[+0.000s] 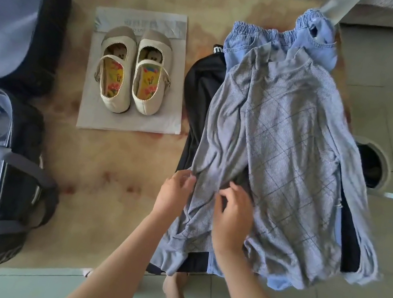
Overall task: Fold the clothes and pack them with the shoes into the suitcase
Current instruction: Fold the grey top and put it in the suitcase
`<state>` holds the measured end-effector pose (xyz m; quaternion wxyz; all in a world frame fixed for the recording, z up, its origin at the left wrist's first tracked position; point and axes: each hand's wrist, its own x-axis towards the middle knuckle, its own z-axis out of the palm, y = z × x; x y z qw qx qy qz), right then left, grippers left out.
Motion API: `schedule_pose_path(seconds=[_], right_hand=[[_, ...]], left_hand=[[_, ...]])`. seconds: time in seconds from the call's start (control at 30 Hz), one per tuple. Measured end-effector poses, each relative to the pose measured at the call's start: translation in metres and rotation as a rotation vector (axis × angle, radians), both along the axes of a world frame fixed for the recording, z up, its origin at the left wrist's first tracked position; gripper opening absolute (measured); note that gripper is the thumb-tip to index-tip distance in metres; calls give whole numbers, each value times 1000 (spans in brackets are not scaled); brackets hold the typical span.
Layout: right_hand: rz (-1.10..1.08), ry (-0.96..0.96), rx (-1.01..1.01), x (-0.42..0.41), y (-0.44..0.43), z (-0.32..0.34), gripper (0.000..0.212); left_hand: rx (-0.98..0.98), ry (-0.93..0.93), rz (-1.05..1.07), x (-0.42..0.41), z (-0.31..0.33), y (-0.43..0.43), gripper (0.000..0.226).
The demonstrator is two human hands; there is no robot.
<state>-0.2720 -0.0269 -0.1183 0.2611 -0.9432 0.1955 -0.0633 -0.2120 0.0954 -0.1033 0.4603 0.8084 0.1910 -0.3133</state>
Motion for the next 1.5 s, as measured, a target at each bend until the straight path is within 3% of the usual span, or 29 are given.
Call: schedule_pose_path(seconds=[0.1,0.17,0.33,0.43,0.6,0.67,0.87,1.2,1.27,1.37,1.5], right_hand=[[-8,94,222,-17,42,15,15],[-1,146,297,-30,70,24,24],[16,102,369,-45,94,27,25],[110,45,267,-41,74,23,17],[134,109,-209,-31,20,17,58],[46,124,-262,-34,11,14,63],[98,40,-151,-47,33,5,13],[290,158,145,-64,153,24,17],[344,200,170,-70,176,26,22],[371,252,180,-72,194,24,13],[360,308,189,-62,183,18,19]], left_hand=[[-284,202,305,8,8,0,43],[-308,240,357,11,8,7,52],[-174,43,303,11,8,32,13],[-57,-138,329,14,8,40,14],[98,-284,325,22,20,48,9],[115,-320,315,23,24,52,10],[177,-318,327,16,28,87,10],[413,-285,451,-3,40,184,15],[509,-291,393,-7,38,199,16],[630,-279,274,-13,34,210,18],[688,-223,68,-16,28,206,22]])
